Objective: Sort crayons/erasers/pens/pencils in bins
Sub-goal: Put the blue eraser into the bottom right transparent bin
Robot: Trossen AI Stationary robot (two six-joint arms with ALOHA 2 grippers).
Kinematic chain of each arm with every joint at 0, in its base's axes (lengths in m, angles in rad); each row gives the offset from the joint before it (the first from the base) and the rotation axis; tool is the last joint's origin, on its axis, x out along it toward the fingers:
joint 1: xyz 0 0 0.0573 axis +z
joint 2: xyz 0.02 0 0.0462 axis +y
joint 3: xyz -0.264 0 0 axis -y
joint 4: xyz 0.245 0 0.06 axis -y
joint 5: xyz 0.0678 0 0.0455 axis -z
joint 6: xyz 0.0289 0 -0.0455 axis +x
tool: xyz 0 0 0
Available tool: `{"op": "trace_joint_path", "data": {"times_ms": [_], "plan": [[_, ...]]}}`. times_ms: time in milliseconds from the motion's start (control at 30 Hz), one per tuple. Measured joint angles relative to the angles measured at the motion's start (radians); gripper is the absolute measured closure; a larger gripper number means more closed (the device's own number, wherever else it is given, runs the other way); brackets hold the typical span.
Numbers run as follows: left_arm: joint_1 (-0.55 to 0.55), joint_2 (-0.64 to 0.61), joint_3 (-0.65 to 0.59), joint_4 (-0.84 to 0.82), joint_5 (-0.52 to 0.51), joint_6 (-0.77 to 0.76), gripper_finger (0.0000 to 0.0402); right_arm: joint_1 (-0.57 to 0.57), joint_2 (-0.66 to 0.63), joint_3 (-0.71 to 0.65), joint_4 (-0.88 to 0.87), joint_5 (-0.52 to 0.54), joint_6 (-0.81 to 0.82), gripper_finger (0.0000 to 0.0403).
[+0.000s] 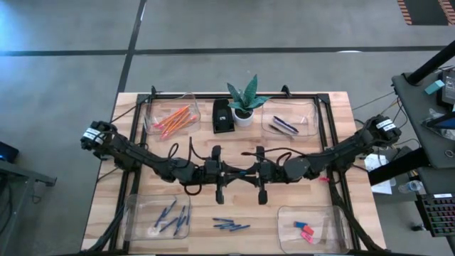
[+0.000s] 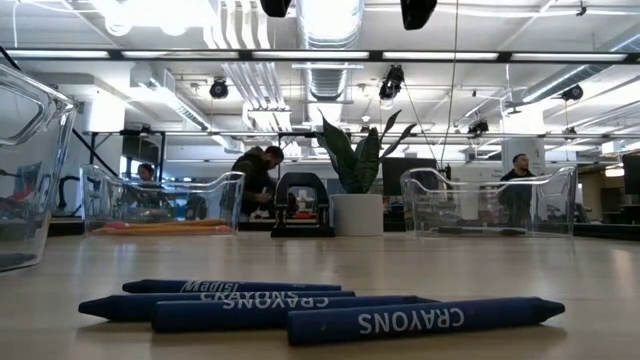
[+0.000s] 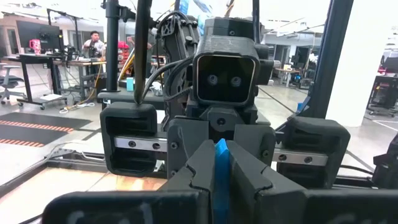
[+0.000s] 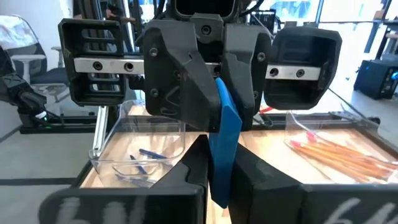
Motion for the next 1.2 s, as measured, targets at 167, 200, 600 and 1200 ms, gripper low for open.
{"op": "trace_joint_path", "data": {"times_ms": [167, 200, 600, 1200], "plan": [[0.000, 0.000, -0.001, -0.004, 0.000, 0.000, 0.0393, 0.001, 0.000, 0.007, -0.025, 0.000, 0.017, 0.0390], [0.000, 0.000, -0.001, -0.005, 0.000, -0.001, 0.0392, 0.001, 0.000, 0.011, -0.037, 0.000, 0.020, 0.0390], [-0.001, -0.001, -0.004, -0.062, 0.005, -0.034, 0.0294, 0.001, -0.015, 0.185, -0.516, 0.003, 0.092, 0.0392], [0.003, 0.011, -0.008, -0.380, 0.008, -0.390, 0.0257, 0.267, -0.014, 0.507, -1.604, -0.017, 0.886, 0.0391]]}}
